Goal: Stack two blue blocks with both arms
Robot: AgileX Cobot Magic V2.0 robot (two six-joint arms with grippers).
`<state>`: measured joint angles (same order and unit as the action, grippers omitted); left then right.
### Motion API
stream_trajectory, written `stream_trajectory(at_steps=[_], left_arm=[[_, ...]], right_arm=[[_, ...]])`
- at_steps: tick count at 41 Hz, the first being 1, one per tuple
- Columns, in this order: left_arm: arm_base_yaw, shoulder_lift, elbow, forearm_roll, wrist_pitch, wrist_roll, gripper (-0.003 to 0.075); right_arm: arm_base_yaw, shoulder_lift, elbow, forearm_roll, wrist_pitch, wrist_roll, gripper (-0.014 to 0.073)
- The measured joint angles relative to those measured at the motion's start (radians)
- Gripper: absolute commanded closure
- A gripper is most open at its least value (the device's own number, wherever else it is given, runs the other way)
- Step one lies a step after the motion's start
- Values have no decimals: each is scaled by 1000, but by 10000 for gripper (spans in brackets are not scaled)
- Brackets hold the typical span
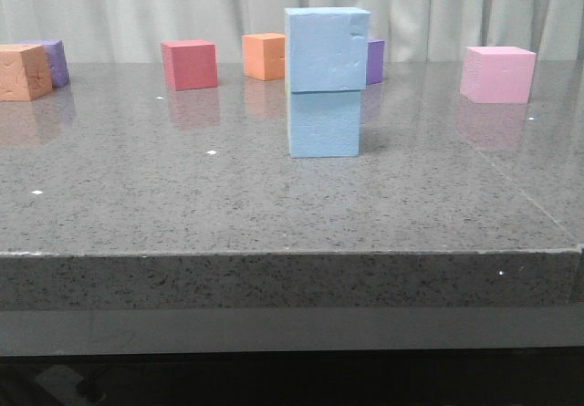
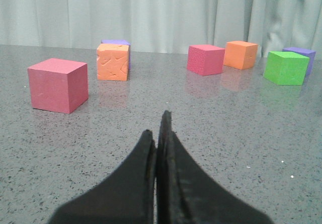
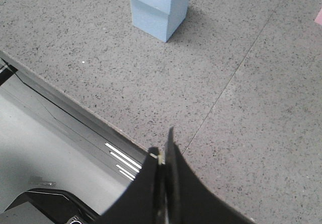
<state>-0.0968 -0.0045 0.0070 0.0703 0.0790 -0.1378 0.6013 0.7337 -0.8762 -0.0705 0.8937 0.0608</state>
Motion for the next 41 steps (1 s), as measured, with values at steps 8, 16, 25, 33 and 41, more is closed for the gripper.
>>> stream_trajectory(at_steps=[8, 16, 25, 33, 41], left_arm=[[0, 0, 0, 2, -4, -2, 741], [0, 0, 0, 2, -5, -2, 741], [0, 0, 0, -47, -6, 75, 741], [0, 0, 0, -45, -6, 89, 741], [0, 0, 0, -42, -6, 89, 741]], right_arm=[[0, 0, 0, 0, 0, 0, 661], [0, 0, 0, 0, 0, 0, 661], [0, 0, 0, 0, 0, 0, 661], [0, 0, 0, 0, 0, 0, 661], [0, 0, 0, 0, 0, 0, 661]])
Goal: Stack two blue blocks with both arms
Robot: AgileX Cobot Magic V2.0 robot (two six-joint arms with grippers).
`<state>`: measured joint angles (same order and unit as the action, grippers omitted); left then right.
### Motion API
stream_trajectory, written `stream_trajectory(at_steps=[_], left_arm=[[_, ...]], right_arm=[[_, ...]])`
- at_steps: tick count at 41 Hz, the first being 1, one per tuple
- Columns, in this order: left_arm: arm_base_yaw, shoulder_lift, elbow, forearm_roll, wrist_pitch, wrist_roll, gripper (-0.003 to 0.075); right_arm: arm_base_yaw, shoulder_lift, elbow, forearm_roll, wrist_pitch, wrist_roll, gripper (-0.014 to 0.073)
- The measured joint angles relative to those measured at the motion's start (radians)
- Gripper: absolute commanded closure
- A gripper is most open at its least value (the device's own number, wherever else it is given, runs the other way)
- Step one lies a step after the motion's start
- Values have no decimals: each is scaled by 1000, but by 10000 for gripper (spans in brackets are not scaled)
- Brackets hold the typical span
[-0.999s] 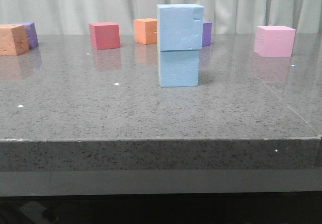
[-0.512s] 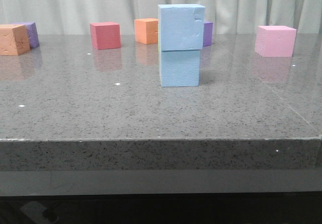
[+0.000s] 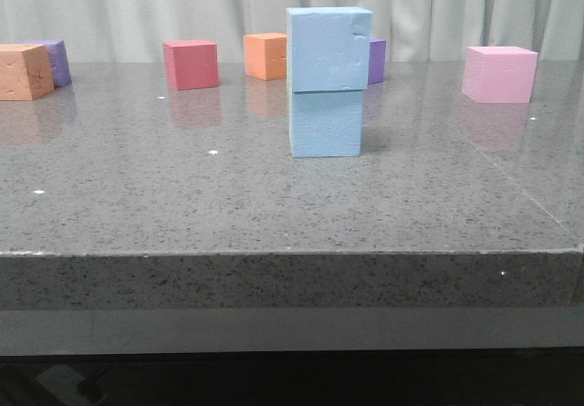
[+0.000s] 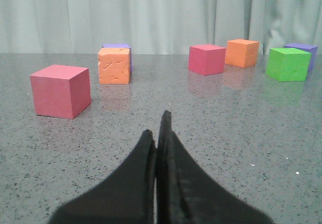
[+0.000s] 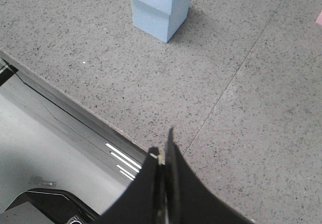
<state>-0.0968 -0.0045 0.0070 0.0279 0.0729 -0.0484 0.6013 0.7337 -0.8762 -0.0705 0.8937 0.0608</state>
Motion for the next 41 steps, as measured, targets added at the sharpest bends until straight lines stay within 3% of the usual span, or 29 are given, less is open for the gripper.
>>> stream_trajectory(at_steps=[32, 41], left_arm=[[0, 0, 0, 2, -1, 0, 741], [0, 0, 0, 2, -2, 0, 741]], right_arm=[[-4, -15, 11, 0, -6, 0, 661], [-120, -205, 146, 14, -54, 0, 656]])
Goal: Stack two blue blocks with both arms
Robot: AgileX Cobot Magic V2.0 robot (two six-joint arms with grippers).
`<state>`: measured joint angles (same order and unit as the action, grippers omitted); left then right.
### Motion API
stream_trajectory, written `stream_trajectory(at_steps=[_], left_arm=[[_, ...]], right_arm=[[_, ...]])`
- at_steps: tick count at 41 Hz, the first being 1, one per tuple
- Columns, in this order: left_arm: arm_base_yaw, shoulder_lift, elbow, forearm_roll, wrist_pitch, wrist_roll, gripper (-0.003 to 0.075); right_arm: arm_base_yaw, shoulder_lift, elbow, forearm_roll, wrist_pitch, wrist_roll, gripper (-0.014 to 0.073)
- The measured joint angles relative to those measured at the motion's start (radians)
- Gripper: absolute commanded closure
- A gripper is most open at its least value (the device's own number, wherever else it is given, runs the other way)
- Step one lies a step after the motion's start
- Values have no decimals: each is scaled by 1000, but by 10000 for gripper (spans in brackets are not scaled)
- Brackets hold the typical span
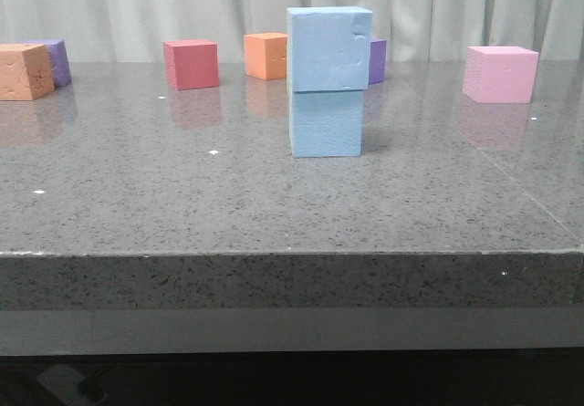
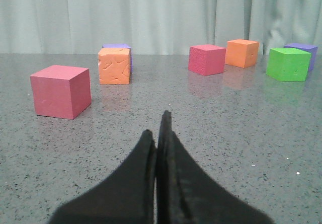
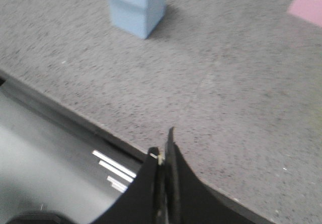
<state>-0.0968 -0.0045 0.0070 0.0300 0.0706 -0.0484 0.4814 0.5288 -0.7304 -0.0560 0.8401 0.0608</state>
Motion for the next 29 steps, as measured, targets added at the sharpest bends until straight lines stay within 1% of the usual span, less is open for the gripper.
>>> stream_trajectory(at_steps=[3, 6, 13, 16, 19, 23, 29], left_arm=[[0, 0, 0, 0, 0, 0, 741], [0, 0, 0, 0, 0, 0, 741], [0, 0, 0, 0, 0, 0, 741], [0, 0, 0, 0, 0, 0, 741], [0, 0, 0, 0, 0, 0, 741], [0, 0, 0, 0, 0, 0, 741], [0, 0, 0, 0, 0, 0, 741]], right_arm=[[-54, -83, 67, 30, -47, -16, 656], [-113, -170, 151, 75, -101, -68, 656], [-266, -358, 340, 222, -224, -269, 657], [-327, -408, 404, 262, -270, -318, 659], [-388, -446, 464, 281, -336, -336, 660], [-439, -471, 542, 305, -437, -349, 660], [-454, -502, 635, 338, -589, -353, 660]])
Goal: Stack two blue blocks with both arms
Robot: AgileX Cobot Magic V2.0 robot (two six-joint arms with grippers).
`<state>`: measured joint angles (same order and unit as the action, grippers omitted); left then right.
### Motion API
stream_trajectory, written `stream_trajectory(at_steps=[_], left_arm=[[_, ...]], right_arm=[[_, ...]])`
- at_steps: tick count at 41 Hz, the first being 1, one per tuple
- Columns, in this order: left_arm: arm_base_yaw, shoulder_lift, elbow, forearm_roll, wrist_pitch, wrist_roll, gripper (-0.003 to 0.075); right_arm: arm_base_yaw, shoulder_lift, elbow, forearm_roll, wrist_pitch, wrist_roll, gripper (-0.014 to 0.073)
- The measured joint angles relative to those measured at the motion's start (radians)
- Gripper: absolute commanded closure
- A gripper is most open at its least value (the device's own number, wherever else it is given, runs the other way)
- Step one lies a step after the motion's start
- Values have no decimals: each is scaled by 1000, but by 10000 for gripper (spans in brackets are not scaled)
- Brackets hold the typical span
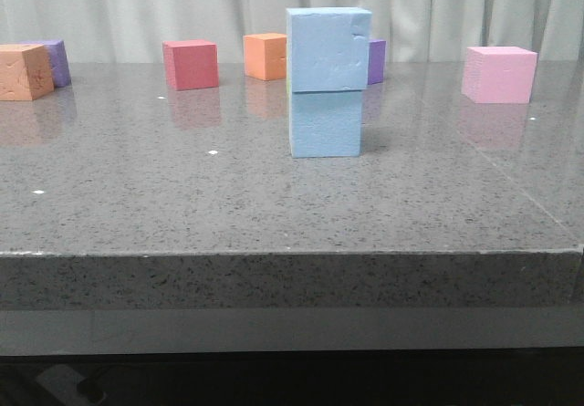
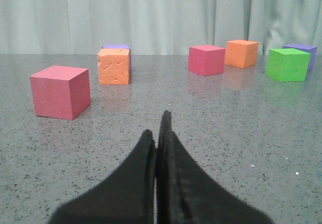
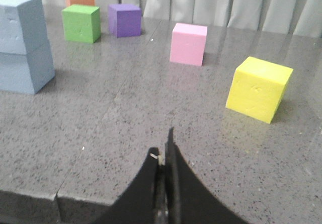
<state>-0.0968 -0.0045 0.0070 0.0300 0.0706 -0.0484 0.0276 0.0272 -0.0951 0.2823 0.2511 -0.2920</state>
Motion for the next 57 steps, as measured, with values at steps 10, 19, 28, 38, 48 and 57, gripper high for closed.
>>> stream_trajectory(at_steps=[10, 19, 28, 38, 48, 57], left_arm=[[0, 0, 0, 0, 0, 0, 741], [0, 0, 0, 0, 0, 0, 741], [0, 0, 0, 0, 0, 0, 741], [0, 0, 0, 0, 0, 0, 741], [0, 0, 0, 0, 0, 0, 741], [0, 0, 0, 0, 0, 0, 741]], right_arm=[[4, -36, 117, 60, -137, -2, 660], [22, -38, 122, 70, -142, -2, 660], [22, -38, 122, 72, -147, -2, 660], [22, -38, 122, 57, -160, 11, 660], [-7, -38, 122, -192, -214, 292, 660], [-24, -38, 122, -215, -217, 319, 660]])
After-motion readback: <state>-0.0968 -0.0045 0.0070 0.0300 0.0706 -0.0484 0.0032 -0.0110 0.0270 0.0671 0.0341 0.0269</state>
